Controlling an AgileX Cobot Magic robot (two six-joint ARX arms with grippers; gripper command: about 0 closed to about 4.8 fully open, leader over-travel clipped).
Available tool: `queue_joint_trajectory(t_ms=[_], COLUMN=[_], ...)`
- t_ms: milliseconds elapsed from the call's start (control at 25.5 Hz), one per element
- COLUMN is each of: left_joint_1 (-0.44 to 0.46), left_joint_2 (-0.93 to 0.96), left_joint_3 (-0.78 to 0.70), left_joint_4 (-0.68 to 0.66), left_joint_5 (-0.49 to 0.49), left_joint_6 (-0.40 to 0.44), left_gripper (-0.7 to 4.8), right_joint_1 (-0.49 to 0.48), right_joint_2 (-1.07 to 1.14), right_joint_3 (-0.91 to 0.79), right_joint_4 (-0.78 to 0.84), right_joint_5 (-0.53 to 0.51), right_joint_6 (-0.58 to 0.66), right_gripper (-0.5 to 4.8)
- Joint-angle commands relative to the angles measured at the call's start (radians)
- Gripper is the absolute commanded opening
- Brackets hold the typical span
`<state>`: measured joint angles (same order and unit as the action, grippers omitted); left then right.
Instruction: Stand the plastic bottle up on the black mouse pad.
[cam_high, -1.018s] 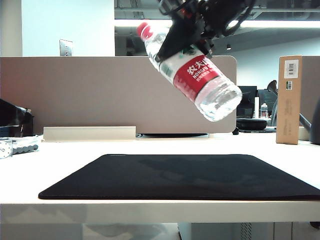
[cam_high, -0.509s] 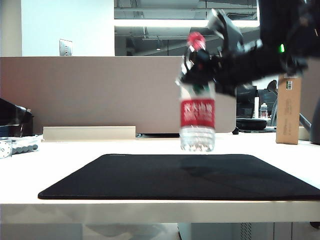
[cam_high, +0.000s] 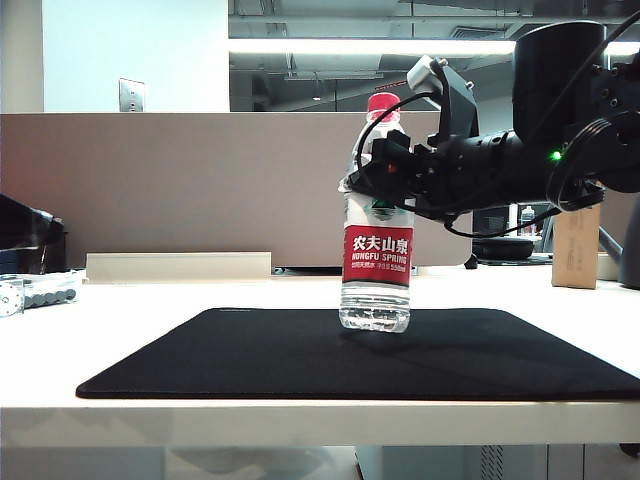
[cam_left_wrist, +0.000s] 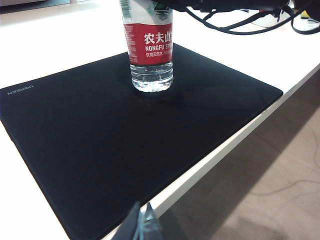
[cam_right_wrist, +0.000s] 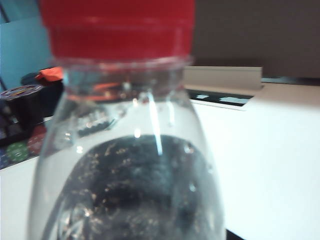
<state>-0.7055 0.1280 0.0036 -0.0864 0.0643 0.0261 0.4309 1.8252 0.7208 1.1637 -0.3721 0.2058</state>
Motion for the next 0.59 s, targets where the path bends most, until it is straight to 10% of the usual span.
queue_joint_trajectory(t_ms=[39,196,431,587], left_joint_1=[0.001,0.001,0.001,0.002], left_joint_2=[0.000,-0.004,-0.032,-0.034], left_joint_3=[0.004,0.004,0.004,0.004], left_joint_4=[0.013,0.013,0.014,0.013], left_joint_5=[0.003,0.003,0.003,0.003], left_joint_6=[0.000,0.000,0.000,0.000], left_gripper=[-0.01,-0.01,-0.01,-0.01], right_joint_1=[0.003,0.003,0.004,0.004], right_joint_2=[-0.014,-0.014,-0.014,-0.014], right_joint_3=[0.012,0.011,0.012,0.012], right_joint_4=[0.059,0.023,0.055,0.126], right_joint_5=[-0.016,-0.053,-0.053,-0.077], right_joint_6=[0.008,0.008,0.008,0.011], right_gripper=[2.16,2.24,4.38,4.42])
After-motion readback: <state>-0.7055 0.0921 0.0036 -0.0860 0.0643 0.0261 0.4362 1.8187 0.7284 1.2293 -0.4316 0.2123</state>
